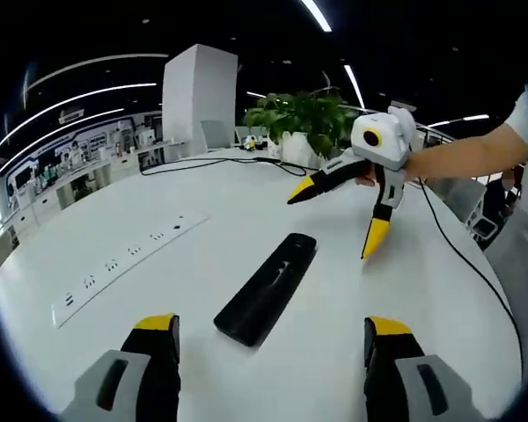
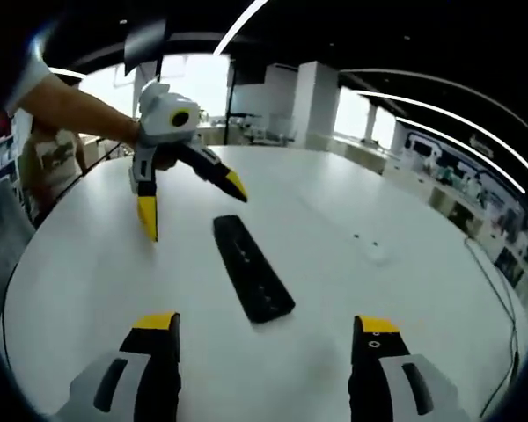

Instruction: Press the specified remote control buttons in sequence, fully releasing each button before pressing the next.

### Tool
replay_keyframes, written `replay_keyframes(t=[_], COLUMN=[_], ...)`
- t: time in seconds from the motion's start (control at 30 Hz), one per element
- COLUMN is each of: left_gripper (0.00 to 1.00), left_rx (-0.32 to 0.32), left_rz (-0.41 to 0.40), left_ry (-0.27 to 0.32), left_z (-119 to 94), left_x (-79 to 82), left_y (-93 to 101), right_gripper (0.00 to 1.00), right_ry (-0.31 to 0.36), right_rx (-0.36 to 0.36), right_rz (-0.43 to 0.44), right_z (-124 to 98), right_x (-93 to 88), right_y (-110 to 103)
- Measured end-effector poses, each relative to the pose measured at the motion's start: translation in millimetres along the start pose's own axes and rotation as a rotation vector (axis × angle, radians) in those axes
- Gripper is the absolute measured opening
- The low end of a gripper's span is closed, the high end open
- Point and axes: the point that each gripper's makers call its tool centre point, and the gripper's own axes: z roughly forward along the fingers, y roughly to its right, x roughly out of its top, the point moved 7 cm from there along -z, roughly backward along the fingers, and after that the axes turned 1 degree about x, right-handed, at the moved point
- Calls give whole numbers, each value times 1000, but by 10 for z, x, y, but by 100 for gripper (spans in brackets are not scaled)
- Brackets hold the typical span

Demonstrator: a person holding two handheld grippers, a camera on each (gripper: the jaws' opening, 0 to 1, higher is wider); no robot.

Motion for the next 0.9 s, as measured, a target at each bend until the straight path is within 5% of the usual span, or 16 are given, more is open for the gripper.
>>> replay_keyframes(t=[0.53, 0.73, 0.9], left_gripper=[73, 71, 60], left_rx=[-64, -77, -95], left_rz=[41, 42, 36], left_ry=[38, 7, 7], left_z=[107, 164, 206], left_x=[5, -18, 14], left_y=[-81, -157, -186], right_gripper=[66, 62, 55], right_ry=[8, -14, -27], right_rx=[74, 115, 143], right_rz=[-62, -65, -87], right_z=[158, 221, 269], right_x=[59, 69, 106], right_y=[-49, -52, -78])
